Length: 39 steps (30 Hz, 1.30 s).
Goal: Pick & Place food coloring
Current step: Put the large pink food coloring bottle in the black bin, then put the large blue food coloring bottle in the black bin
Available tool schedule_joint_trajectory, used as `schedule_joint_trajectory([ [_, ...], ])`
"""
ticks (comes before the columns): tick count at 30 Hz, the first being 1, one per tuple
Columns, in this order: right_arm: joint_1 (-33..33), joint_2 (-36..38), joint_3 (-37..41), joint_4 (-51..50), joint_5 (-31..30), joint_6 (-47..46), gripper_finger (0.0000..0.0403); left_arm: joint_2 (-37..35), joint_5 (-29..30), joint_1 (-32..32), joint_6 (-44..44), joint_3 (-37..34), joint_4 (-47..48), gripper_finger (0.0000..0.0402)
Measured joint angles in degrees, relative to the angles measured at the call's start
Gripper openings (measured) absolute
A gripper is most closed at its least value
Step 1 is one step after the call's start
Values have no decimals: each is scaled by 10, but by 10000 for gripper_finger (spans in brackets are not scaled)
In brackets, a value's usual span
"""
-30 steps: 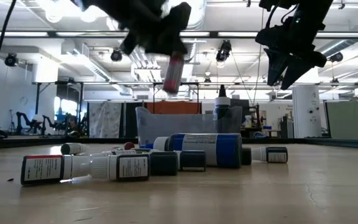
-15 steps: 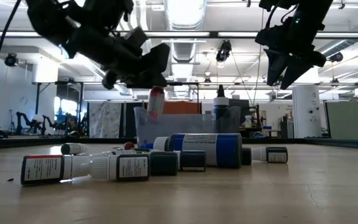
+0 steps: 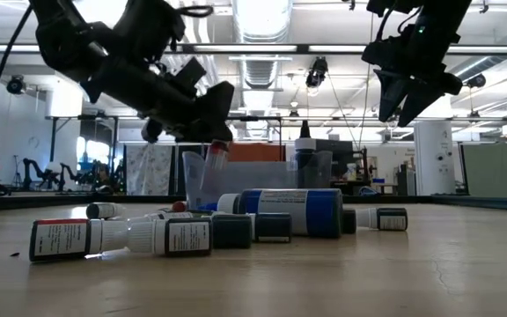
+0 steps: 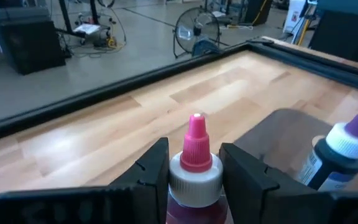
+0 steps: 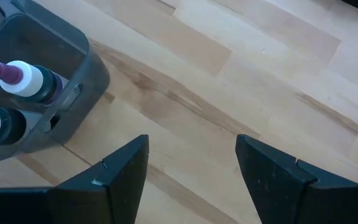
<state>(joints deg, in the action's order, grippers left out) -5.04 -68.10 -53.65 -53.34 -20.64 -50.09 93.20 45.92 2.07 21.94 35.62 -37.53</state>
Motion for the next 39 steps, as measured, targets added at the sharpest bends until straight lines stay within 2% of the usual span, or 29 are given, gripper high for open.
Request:
schedule_joint_trajectory([
  [5,0,0,0,0,1,3,235,27,-1,0,3,0,-15,112],
  [14,0,0,0,-4,-3,8,235,18,0,15,-6,0,-13,118],
  [19,0,0,1,-4,-3,8,235,-1,-2,26,17,1,57,119],
  [22,0,0,1,-4,-3,8,235,-17,-2,31,38,0,89,119],
  [34,0,0,1,-4,-1,10,235,-111,-18,45,34,1,170,120],
  [39,1,0,1,-4,49,55,235,-191,-42,85,21,3,231,120],
])
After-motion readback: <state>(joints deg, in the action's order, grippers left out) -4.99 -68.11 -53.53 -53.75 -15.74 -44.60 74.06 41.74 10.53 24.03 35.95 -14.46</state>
